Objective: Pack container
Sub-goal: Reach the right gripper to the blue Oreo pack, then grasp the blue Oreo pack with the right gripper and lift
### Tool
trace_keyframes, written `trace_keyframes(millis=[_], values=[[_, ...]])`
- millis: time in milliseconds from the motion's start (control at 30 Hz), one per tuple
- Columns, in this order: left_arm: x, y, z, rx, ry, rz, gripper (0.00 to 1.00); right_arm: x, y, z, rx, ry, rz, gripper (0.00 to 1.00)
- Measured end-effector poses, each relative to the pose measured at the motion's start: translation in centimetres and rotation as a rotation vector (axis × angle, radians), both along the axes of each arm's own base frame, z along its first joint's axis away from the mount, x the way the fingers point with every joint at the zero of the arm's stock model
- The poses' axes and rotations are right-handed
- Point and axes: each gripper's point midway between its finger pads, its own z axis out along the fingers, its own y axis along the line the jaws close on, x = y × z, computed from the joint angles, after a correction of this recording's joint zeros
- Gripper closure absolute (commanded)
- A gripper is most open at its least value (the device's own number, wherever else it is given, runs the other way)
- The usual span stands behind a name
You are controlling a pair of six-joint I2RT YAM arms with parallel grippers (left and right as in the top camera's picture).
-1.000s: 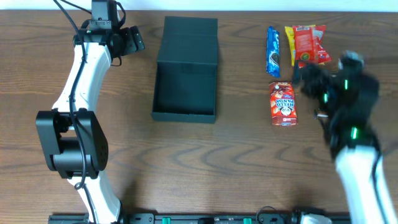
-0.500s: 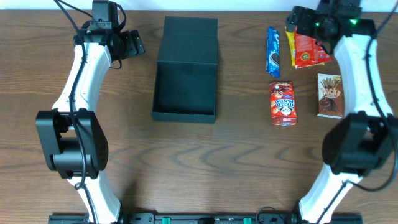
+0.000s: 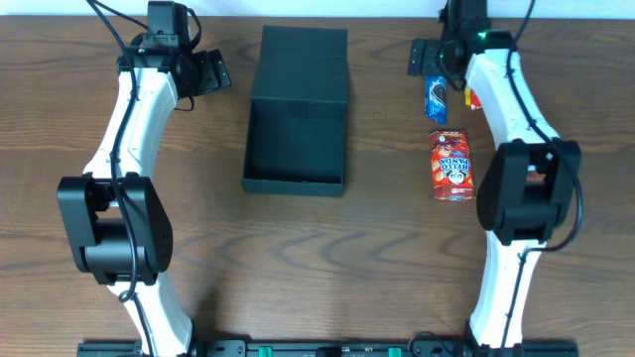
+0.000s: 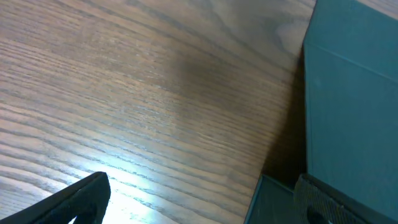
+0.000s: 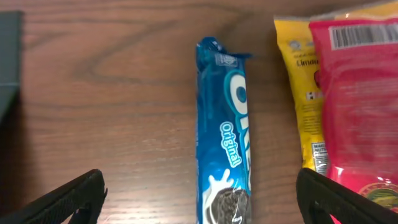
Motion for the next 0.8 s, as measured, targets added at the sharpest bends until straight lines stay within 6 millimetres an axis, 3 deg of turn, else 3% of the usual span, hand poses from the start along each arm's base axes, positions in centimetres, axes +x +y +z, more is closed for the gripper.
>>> trace_keyframes(millis=[667, 800], values=[[-0.1, 0.0, -0.1, 0.000, 0.005, 0.000, 0.05, -0.2, -0.5, -6.4, -0.014, 0.092, -0.062, 0.14], [-0.1, 0.0, -0.1, 0.000, 0.005, 0.000, 0.05, -0.3, -0.5, -7.4, -0.015, 0.108, -0.065, 0.23]])
